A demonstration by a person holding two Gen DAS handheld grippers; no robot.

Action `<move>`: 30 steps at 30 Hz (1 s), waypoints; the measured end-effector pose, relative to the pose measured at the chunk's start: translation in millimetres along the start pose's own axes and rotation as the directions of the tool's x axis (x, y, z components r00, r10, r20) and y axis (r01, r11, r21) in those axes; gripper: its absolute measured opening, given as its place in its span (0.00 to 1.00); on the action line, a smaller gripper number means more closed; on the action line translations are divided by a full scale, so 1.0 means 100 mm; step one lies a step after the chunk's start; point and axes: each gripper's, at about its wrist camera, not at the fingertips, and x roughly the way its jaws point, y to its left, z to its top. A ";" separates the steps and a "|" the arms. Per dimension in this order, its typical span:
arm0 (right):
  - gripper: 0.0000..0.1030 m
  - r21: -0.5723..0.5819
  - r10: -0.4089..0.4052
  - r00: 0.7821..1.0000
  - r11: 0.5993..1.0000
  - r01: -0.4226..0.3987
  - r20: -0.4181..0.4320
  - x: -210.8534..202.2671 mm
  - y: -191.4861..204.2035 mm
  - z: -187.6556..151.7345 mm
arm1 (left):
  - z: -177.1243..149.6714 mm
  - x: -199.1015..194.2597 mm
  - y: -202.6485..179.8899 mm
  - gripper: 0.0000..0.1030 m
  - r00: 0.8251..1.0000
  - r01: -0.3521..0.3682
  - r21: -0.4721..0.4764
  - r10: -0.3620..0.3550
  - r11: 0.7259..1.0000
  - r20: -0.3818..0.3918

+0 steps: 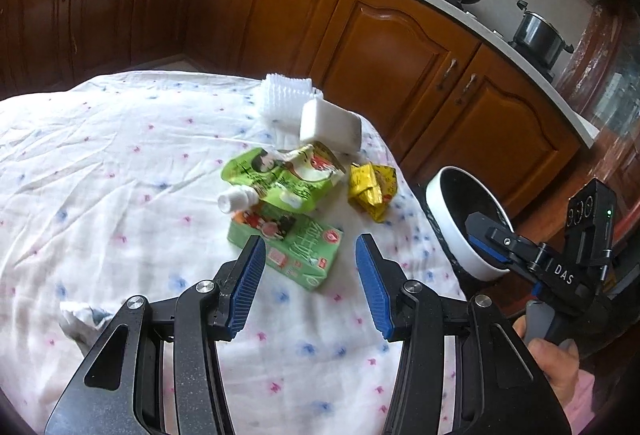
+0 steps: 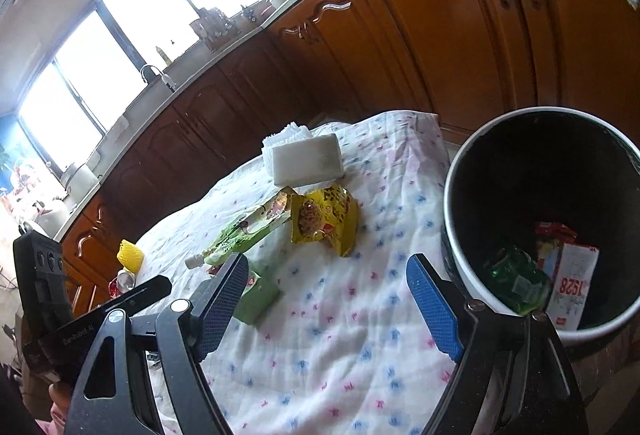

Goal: Collect trash
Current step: 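Grasp green spouted pouch with left tool while right tool grasps yellow wrapper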

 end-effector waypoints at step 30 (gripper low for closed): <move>0.13 0.037 0.047 0.989 0.998 -0.043 -0.138 0.89 -0.04 0.21 | 0.61 1.06 0.47 0.53 0.971 0.107 -0.015 -0.107 0.994 -0.215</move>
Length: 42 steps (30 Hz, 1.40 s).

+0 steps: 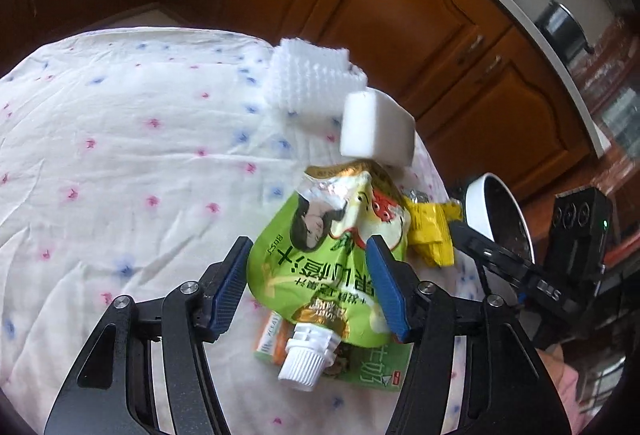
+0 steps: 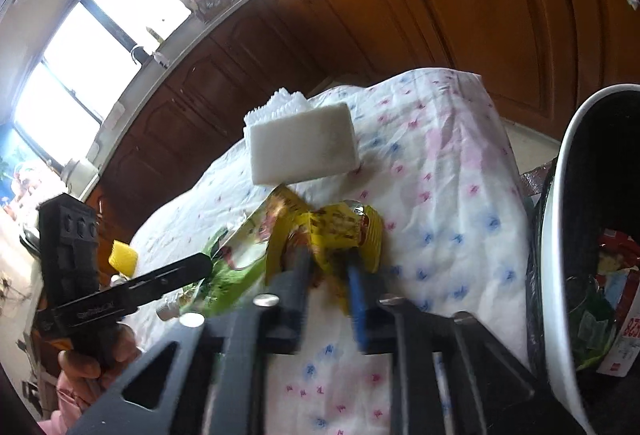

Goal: Collect trash
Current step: 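Grasp green spouted pouch with left tool while right tool grasps yellow wrapper, then carry pouch and yellow wrapper over the bin and open both tools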

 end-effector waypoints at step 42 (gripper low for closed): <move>0.07 0.126 -0.133 0.961 0.987 0.105 0.241 -1.87 -0.81 -0.53 | -0.75 -0.49 -1.67 0.00 0.977 0.168 0.231 -0.193 0.958 0.089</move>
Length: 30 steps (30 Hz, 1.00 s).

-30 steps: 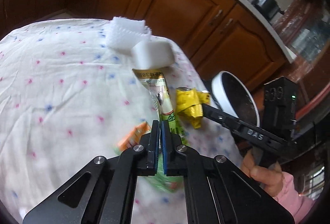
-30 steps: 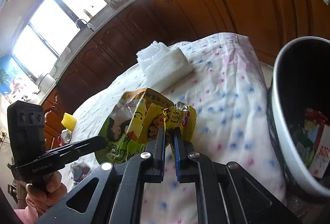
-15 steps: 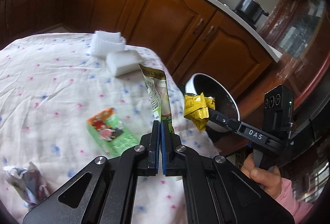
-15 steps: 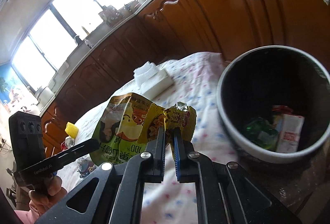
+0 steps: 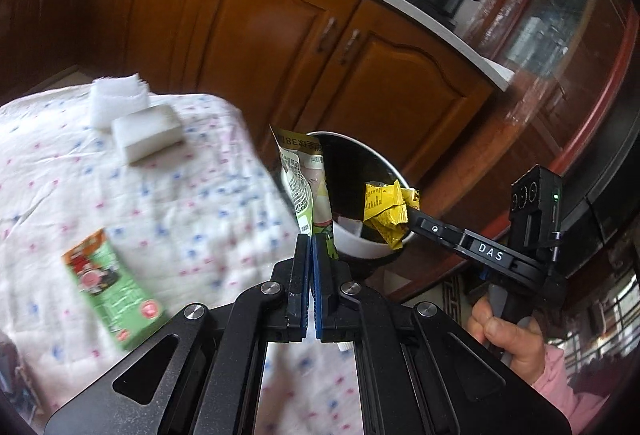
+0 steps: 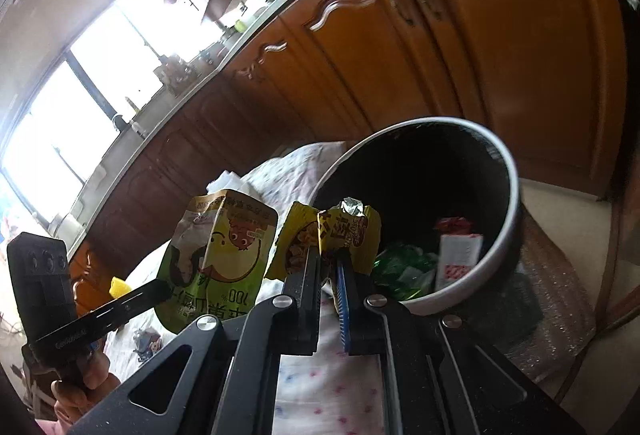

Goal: Collect trash
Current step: 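Carry pouch and yellow wrapper over the bin and open both tools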

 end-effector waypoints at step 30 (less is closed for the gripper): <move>0.09 0.031 -0.084 0.996 0.996 0.085 -0.025 0.27 -0.46 0.33 | 0.45 1.01 -0.47 0.01 0.993 -0.028 0.035 0.031 0.999 -0.113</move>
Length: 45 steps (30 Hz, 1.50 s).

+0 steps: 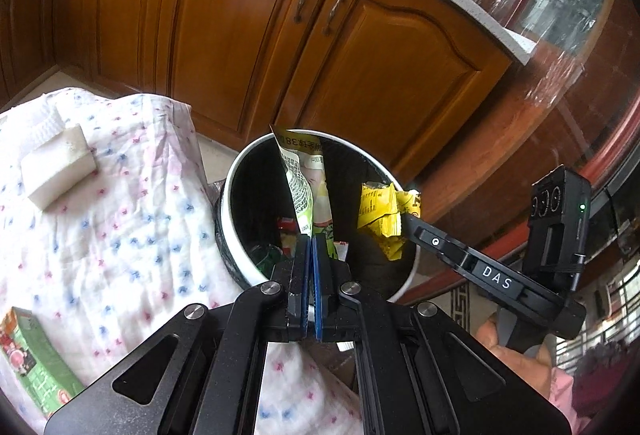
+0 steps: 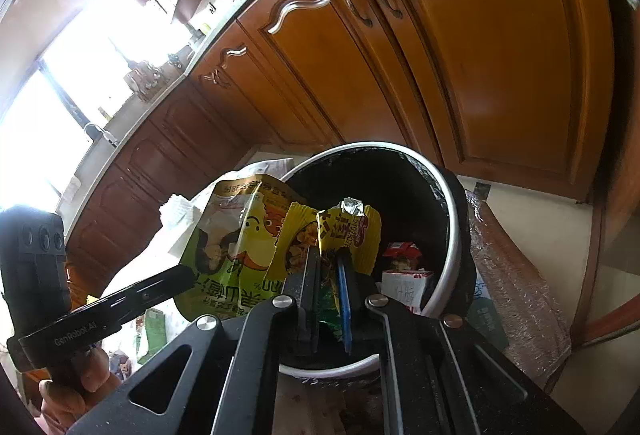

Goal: Collect trash
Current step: 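Carry pouch and yellow wrapper over the bin and open both tools, then move both open tools back to the white foam net and sponge block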

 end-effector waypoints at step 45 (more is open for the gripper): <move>0.69 -0.149 0.152 0.987 0.976 -0.160 -0.060 0.27 1.21 -0.32 | -0.47 -1.02 1.36 0.39 0.989 -0.092 -0.241 0.117 0.966 0.092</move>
